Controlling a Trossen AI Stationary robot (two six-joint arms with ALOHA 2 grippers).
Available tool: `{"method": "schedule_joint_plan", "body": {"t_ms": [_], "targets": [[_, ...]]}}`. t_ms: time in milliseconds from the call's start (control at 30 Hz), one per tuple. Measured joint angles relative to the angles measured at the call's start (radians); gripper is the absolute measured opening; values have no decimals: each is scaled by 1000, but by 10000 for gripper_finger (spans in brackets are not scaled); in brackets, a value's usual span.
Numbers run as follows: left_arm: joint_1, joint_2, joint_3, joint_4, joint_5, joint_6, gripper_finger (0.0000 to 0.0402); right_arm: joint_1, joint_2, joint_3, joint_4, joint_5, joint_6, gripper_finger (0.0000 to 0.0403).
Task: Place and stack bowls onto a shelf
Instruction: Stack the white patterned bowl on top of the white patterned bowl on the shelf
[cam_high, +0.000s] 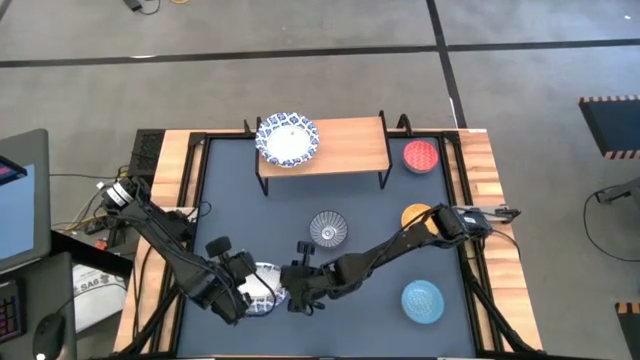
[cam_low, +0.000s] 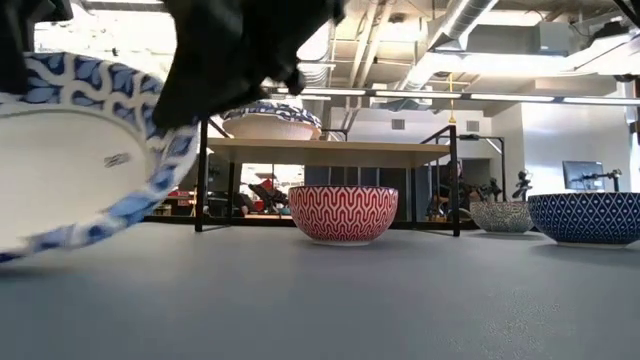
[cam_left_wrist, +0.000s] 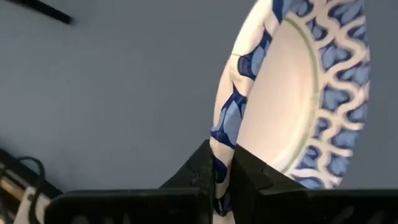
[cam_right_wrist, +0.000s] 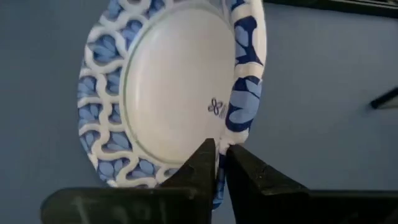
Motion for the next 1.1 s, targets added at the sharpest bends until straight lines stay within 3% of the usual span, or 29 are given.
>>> {"method": "schedule_joint_plan", "body": {"t_ms": [200,333,500,600,767,900,1100], "targets": [[43,-37,0,-84,-136,-101,5,12,-112,0,-203,64,44,116],[78,-98,0,-147,-263,-186,3,36,-180,0,-411,241,115,154],[117,-244,0,-168,-500,-257,1,56,-229,1,-657,423,242,193],[155,-350,0,-159,-679,-271,1,56,-229,-2,-741,442,300,208],[248,-497,0,-102,-949,-276,0,36,-227,-108,-692,402,292,207],[399,-563,1,-20,-961,-196,1,-4,-227,-200,-634,339,311,193],[642,-569,1,218,-823,117,11,-43,-227,-241,-601,264,334,163]]}}
